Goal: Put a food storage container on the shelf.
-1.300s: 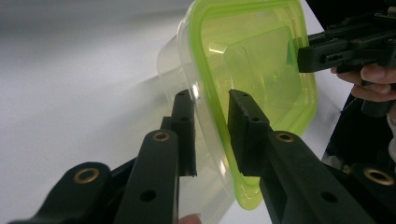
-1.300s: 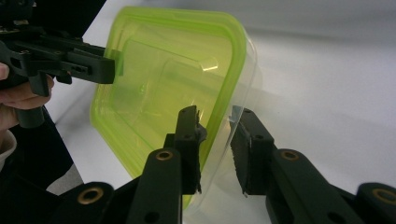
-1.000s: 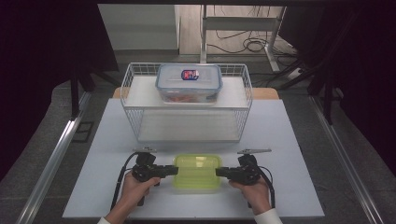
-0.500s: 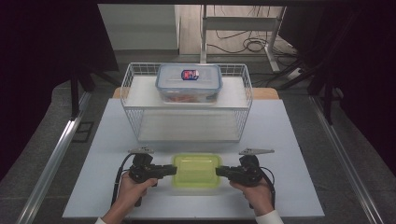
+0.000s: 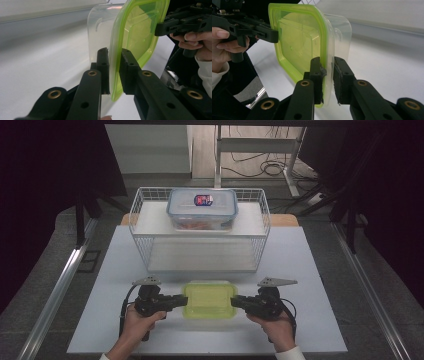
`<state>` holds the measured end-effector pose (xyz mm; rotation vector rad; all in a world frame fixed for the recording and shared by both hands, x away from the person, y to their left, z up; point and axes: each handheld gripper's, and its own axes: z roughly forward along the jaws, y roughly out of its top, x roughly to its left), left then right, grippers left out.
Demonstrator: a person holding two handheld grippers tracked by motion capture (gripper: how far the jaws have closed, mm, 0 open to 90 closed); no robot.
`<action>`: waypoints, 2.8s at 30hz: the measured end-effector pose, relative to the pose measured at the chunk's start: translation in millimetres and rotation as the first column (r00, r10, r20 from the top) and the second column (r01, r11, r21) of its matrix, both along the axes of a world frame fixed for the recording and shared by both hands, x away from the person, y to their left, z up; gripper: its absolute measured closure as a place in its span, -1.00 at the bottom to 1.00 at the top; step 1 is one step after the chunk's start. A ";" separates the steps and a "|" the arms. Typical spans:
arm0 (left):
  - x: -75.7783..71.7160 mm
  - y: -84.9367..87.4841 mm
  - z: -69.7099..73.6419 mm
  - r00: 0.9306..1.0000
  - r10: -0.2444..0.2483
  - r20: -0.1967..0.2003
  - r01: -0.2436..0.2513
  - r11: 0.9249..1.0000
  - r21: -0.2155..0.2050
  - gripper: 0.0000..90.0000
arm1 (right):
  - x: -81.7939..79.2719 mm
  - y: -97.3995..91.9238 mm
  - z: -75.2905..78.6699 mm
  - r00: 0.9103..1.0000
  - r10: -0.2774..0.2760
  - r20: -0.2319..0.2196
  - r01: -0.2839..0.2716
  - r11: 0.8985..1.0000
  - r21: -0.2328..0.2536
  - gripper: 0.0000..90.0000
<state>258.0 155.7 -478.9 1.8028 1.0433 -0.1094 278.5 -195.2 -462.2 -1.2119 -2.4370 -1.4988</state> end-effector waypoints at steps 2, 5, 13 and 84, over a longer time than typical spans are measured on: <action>-0.7 0.6 2.4 1.000 -0.003 0.000 0.003 1.000 0.000 0.77 | -1.2 0.1 3.0 1.000 0.002 0.013 -0.002 1.000 0.003 0.72; -0.9 2.3 5.4 1.000 -0.006 0.007 0.006 1.000 -0.005 0.77 | -2.0 -0.3 5.5 1.000 0.008 0.025 -0.008 1.000 0.022 0.72; -4.3 2.1 15.0 1.000 -0.015 0.026 0.015 1.000 -0.003 0.76 | -2.6 -1.0 12.5 0.999 0.019 0.046 -0.020 1.000 0.023 0.72; 51.2 27.1 151.7 0.982 -0.002 0.187 0.014 0.998 -0.062 0.75 | 49.5 16.9 146.8 0.985 0.003 0.171 -0.019 0.996 0.092 0.72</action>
